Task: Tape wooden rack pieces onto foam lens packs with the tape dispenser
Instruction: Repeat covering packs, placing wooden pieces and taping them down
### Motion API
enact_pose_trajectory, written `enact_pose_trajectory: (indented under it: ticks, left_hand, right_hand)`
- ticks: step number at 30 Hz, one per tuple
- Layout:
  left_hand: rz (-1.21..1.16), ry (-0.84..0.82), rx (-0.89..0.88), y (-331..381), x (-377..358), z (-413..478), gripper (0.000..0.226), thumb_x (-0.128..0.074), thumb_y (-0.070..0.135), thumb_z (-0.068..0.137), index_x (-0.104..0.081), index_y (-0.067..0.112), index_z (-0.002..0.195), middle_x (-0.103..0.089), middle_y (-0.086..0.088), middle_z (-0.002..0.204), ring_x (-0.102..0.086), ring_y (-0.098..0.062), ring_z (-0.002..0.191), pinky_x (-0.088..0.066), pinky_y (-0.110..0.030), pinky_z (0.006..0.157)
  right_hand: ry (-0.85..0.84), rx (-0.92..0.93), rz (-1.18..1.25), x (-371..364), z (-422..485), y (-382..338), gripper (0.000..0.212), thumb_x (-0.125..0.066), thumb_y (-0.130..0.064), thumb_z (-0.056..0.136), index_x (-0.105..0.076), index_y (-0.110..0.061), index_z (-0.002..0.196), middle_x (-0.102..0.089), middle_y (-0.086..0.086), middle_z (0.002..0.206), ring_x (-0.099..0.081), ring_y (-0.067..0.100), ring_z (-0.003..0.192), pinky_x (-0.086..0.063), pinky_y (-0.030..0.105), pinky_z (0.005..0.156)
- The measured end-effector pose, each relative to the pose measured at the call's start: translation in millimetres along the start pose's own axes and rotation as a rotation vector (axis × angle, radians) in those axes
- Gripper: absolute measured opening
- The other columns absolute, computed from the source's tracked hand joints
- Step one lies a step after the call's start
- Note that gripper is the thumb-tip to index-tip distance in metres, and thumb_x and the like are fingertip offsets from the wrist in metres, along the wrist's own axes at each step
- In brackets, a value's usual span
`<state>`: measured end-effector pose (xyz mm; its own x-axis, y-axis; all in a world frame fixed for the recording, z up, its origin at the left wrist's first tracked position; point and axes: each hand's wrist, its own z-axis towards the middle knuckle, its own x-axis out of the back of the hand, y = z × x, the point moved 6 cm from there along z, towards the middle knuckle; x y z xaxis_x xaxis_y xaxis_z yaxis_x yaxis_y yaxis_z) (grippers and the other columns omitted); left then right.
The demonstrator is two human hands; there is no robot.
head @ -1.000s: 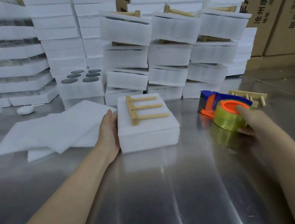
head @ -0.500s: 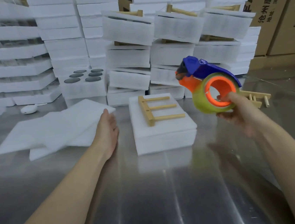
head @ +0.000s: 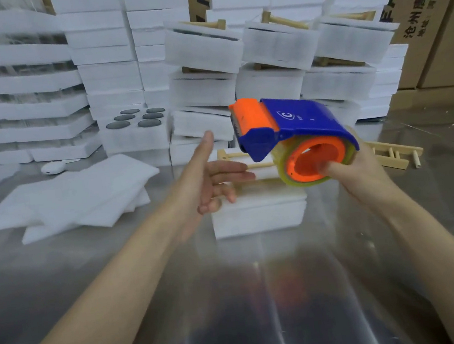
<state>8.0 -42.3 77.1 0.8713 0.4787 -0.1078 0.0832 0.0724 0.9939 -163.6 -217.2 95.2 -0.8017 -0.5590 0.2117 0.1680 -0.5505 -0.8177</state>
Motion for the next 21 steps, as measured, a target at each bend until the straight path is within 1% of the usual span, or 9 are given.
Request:
enact_pose_trajectory:
  ticks: [3, 6, 8, 11, 13, 15, 17, 19, 21]
  left_hand:
    - [-0.093, -0.113, -0.103, 7.9, -7.3, -8.2, 0.041, -0.052, 0.053, 0.079, -0.075, 0.021, 0.089, -0.074, 0.0, 0.101, -0.06, -0.006, 0.066, -0.025, -0.014, 0.038]
    - [-0.034, -0.169, -0.132, 14.8, -13.0, -13.5, 0.033, -0.048, 0.051, 0.084, -0.075, 0.036, 0.073, -0.073, 0.011, 0.097, -0.063, -0.005, 0.089, -0.038, -0.017, 0.051]
    - [-0.022, -0.204, -0.127, 17.2, -17.2, -15.6, 0.035, -0.048, 0.054, 0.088, -0.074, 0.038, 0.071, -0.073, 0.013, 0.093, -0.065, -0.002, 0.088, -0.041, -0.018, 0.059]
    - [-0.098, -0.244, -0.105, 20.5, -20.4, -17.6, 0.042, -0.043, 0.055, 0.085, -0.077, 0.033, 0.075, -0.073, 0.012, 0.089, -0.066, -0.002, 0.081, -0.045, -0.016, 0.057]
    - [-0.088, -0.218, -0.138, 22.7, -18.3, -18.2, 0.035, -0.05, 0.053, 0.086, -0.078, 0.033, 0.081, -0.074, 0.008, 0.092, -0.066, -0.004, 0.082, -0.045, -0.015, 0.058]
    - [-0.05, -0.207, -0.187, 23.4, -17.5, -19.6, 0.028, -0.053, 0.045, 0.089, -0.077, 0.033, 0.083, -0.074, 0.009, 0.094, -0.066, -0.003, 0.083, -0.045, -0.015, 0.059]
    - [-0.026, -0.188, -0.22, 24.6, -18.3, -20.4, 0.032, -0.047, 0.032, 0.093, -0.077, 0.03, 0.081, -0.074, 0.01, 0.09, -0.065, -0.001, 0.079, -0.044, -0.015, 0.059]
    - [0.001, -0.11, -0.256, 27.0, -15.1, -20.8, 0.033, -0.047, 0.02, 0.097, -0.076, 0.023, 0.081, -0.073, 0.007, 0.085, -0.064, -0.002, 0.073, -0.042, -0.019, 0.061]
    - [0.042, -0.021, -0.297, 34.6, -11.0, -23.1, 0.031, -0.048, 0.013, 0.097, -0.075, 0.019, 0.082, -0.072, 0.002, 0.08, -0.062, -0.004, 0.067, -0.042, -0.019, 0.061]
  right_hand:
    - [-0.024, 0.036, 0.045, -3.5, -2.4, -5.4, 0.06, -0.07, -0.007, 0.058, -0.054, -0.026, 0.112, -0.069, -0.02, 0.095, -0.065, 0.0, 0.091, -0.052, 0.015, 0.071]
    - [-0.066, 0.045, 0.062, -7.2, -6.1, -10.5, 0.062, -0.076, -0.013, 0.062, -0.052, -0.027, 0.118, -0.068, -0.016, 0.107, -0.065, 0.008, 0.104, -0.055, 0.019, 0.071]
    - [-0.075, 0.05, 0.075, -9.4, -7.7, -13.7, 0.061, -0.077, -0.015, 0.063, -0.051, -0.029, 0.117, -0.068, -0.018, 0.108, -0.064, 0.007, 0.106, -0.054, 0.017, 0.07]
    - [-0.071, 0.06, 0.074, -10.8, -8.3, -16.5, 0.06, -0.076, -0.016, 0.061, -0.051, -0.033, 0.114, -0.068, -0.022, 0.105, -0.064, 0.003, 0.104, -0.053, 0.015, 0.069]
    - [-0.065, 0.059, 0.075, -11.3, -8.6, -17.2, 0.061, -0.077, -0.017, 0.06, -0.051, -0.034, 0.113, -0.067, -0.022, 0.105, -0.064, 0.003, 0.104, -0.053, 0.015, 0.068]
    - [-0.062, 0.063, 0.086, -11.2, -8.6, -17.9, 0.061, -0.077, -0.017, 0.061, -0.051, -0.033, 0.114, -0.068, -0.021, 0.105, -0.064, 0.005, 0.105, -0.054, 0.016, 0.069]
    - [-0.067, 0.075, 0.092, -9.8, -7.7, -18.3, 0.062, -0.08, -0.015, 0.063, -0.051, -0.031, 0.116, -0.068, -0.02, 0.107, -0.064, 0.006, 0.106, -0.054, 0.017, 0.07]
    - [-0.065, 0.076, 0.082, -6.9, -5.9, -17.5, 0.064, -0.083, -0.016, 0.064, -0.052, -0.033, 0.117, -0.067, -0.018, 0.109, -0.064, 0.007, 0.107, -0.054, 0.017, 0.07]
    - [-0.052, 0.066, 0.07, -3.6, -3.6, -14.8, 0.061, -0.078, -0.013, 0.063, -0.054, -0.033, 0.116, -0.068, -0.015, 0.108, -0.064, 0.008, 0.105, -0.054, 0.017, 0.071]
